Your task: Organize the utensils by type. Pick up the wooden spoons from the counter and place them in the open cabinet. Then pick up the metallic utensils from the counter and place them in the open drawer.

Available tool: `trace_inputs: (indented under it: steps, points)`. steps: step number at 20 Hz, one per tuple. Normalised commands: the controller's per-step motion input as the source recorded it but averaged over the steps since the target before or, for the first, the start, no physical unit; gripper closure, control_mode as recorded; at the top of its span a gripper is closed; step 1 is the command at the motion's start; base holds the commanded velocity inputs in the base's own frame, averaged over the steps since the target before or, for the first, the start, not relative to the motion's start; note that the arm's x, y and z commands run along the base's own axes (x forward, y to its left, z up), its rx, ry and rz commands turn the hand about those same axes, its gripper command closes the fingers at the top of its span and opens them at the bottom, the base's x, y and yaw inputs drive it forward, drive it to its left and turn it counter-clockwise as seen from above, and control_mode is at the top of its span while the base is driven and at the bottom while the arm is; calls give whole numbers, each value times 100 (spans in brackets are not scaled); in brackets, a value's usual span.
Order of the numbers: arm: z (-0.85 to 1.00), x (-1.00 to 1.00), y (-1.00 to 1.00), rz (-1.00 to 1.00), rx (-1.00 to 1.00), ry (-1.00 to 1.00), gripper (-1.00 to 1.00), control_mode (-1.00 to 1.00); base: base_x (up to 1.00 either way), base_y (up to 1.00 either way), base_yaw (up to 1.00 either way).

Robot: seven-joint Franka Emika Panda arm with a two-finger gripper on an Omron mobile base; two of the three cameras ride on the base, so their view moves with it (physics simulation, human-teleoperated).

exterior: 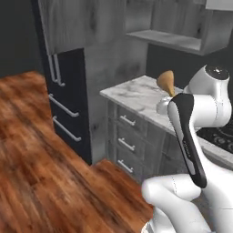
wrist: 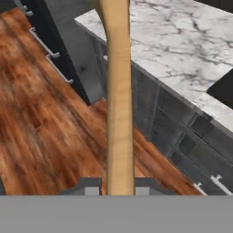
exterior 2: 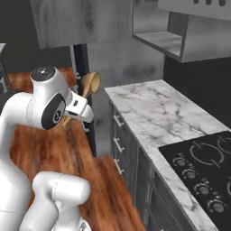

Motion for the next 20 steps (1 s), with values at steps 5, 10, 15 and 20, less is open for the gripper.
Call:
trace_inputs:
  steps: [5,10,15,20]
  points:
    - [0,0,0,0,0,0,100,100,53,14,54]
    - [0,0,0,0,0,0,100,100,35,0,-6]
    - [0,0,0,0,0,0,100,100,90,0,-25]
    - [0,0,0,0,0,0,100,100,77,1,-34]
